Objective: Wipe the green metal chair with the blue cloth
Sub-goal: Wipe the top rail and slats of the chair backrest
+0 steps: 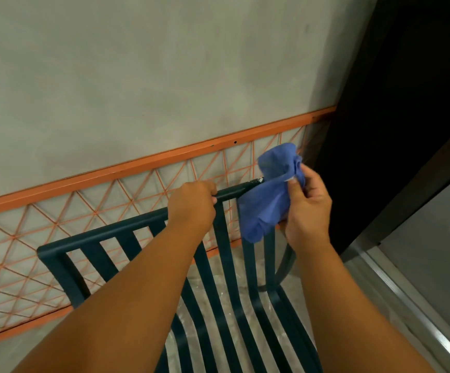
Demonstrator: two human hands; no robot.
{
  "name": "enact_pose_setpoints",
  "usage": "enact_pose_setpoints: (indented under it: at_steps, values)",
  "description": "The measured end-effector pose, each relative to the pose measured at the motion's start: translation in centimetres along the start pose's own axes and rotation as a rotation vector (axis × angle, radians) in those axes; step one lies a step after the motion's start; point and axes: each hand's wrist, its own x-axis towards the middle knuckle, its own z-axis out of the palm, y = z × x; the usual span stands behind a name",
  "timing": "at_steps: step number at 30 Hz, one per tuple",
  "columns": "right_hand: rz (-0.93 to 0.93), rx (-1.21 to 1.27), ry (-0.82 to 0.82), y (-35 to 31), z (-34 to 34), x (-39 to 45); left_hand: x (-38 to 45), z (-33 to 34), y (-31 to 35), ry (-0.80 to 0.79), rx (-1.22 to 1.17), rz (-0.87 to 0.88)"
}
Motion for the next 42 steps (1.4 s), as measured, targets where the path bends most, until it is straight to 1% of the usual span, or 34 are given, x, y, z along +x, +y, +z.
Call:
enact_pose_setpoints:
  at_steps: [2, 3, 4, 5, 6, 8, 9, 10, 12, 13, 15, 17, 19, 21, 23, 24, 25, 26, 27, 28, 30, 31, 32, 33, 34, 35, 36, 37, 38, 39, 40, 42]
  values:
    - [-0.132, -0.224, 0.025, -0.1, -0.6, 0.9, 0.7, -0.2, 0.4, -0.006, 0.027, -0.03]
    - [-0.18, -0.306, 0.016, -0.1, -0.5, 1.3, 0.9, -0.3, 0.6, -0.009, 0.043, -0.039]
    - [-0.202, -0.378, -0.028, -0.2, -0.1, 1.7, 1.0, -0.4, 0.8, -0.01, 0.062, -0.046]
    - [-0.206, -0.472, -0.105, 0.2, 0.3, 2.3, 1.0, -0.4, 0.9, -0.009, 0.079, -0.051]
    - [-0.226, -0.639, -0.213, 0.7, 0.7, 2.8, 0.9, -0.3, 1.0, -0.009, 0.091, -0.054]
    - [-0.375, -1.137, -0.413, 2.5, 1.0, 3.8, 0.8, -0.2, 1.0, -0.01, 0.104, -0.051]
    - [-0.424, -1.298, -0.451, 3.2, 1.2, 4.2, 0.8, -0.2, 1.0, -0.009, 0.109, -0.047]
    - [-0.424, -1.381, -0.446, 3.4, 1.7, 4.3, 0.8, -0.1, 1.0, -0.009, 0.113, -0.043]
    - [-0.397, -1.412, -0.4, 3.4, 3.1, 4.0, 0.9, -0.1, 1.0, -0.008, 0.122, -0.046]
    - [-0.397, -1.414, -0.411, 3.4, 3.8, 3.6, 0.9, -0.2, 1.1, -0.006, 0.131, -0.046]
    - [-0.477, -1.394, -0.469, 3.5, 4.2, 3.1, 0.8, -0.1, 1.1, -0.004, 0.144, -0.046]
    - [-0.591, -1.367, -0.546, 3.5, 3.0, 3.4, 0.9, -0.1, 0.9, -0.016, 0.138, -0.043]
    - [-0.656, -1.438, -0.601, 3.4, 1.4, 4.3, 0.9, 0.0, 0.8, -0.027, 0.127, -0.038]
    - [-0.582, -1.553, -0.57, 3.0, 1.0, 5.3, 0.9, 0.0, 0.8, -0.019, 0.13, -0.031]
    - [-0.415, -1.624, -0.505, 2.2, 2.5, 6.0, 0.9, 0.0, 0.8, -0.008, 0.15, -0.025]
    - [-0.309, -1.655, -0.505, 1.8, 3.7, 6.2, 0.9, 0.1, 0.8, -0.005, 0.158, -0.021]
    - [-0.228, -1.693, -0.54, 1.6, 4.9, 6.3, 0.8, 0.1, 0.8, -0.002, 0.163, -0.019]
    - [-0.223, -1.737, -0.6, 1.5, 5.9, 6.3, 0.8, 0.2, 0.8, 0.002, 0.162, -0.016]
    - [-0.289, -1.753, -0.65, 1.7, 6.5, 6.1, 0.8, 0.2, 0.8, 0.007, 0.158, -0.017]
    - [-0.393, -1.735, -0.68, 2.1, 6.6, 5.6, 0.8, 0.2, 0.8, 0.011, 0.153, -0.022]
    - [-0.637, -1.538, -0.671, 3.1, 5.1, 4.7, 0.9, 0.2, 0.7, 0.013, 0.14, -0.036]
    - [-0.724, -1.436, -0.688, 3.4, 3.8, 4.5, 0.9, 0.3, 0.6, 0.008, 0.131, -0.037]
    - [-0.783, -1.384, -0.722, 3.3, 2.6, 4.5, 0.9, 0.3, 0.5, 0.0, 0.119, -0.032]
    - [-0.806, -1.384, -0.76, 3.3, 1.5, 5.1, 0.9, 0.3, 0.4, -0.005, 0.106, -0.027]
    - [-0.796, -1.42, -0.754, 3.3, 0.9, 5.8, 0.9, 0.3, 0.4, -0.008, 0.101, -0.022]
    - [-0.725, -1.458, -0.701, 3.3, 0.9, 6.3, 0.9, 0.3, 0.5, -0.01, 0.104, -0.02]
    - [-0.648, -1.489, -0.598, 3.4, 1.4, 6.4, 0.9, 0.3, 0.5, -0.011, 0.111, -0.02]
    - [-0.583, -1.477, -0.46, 3.6, 2.2, 5.8, 0.8, 0.2, 0.6, -0.008, 0.116, -0.02]
    - [-0.536, -1.44, -0.323, 4.0, 3.3, 5.0, 0.9, 0.3, 0.6, -0.001, 0.122, -0.021]
    - [-0.525, -1.379, -0.229, 4.5, 4.3, 4.0, 0.9, 0.3, 0.6, 0.003, 0.127, -0.023]
    - [-0.549, -1.326, -0.2, 5.4, 5.1, 2.9, 0.9, 0.3, 0.7, 0.002, 0.135, -0.026]
    - [-0.639, -1.249, -0.279, 7.7, 5.4, 0.4, 1.0, 0.4, 0.6, 0.006, 0.145, -0.035]
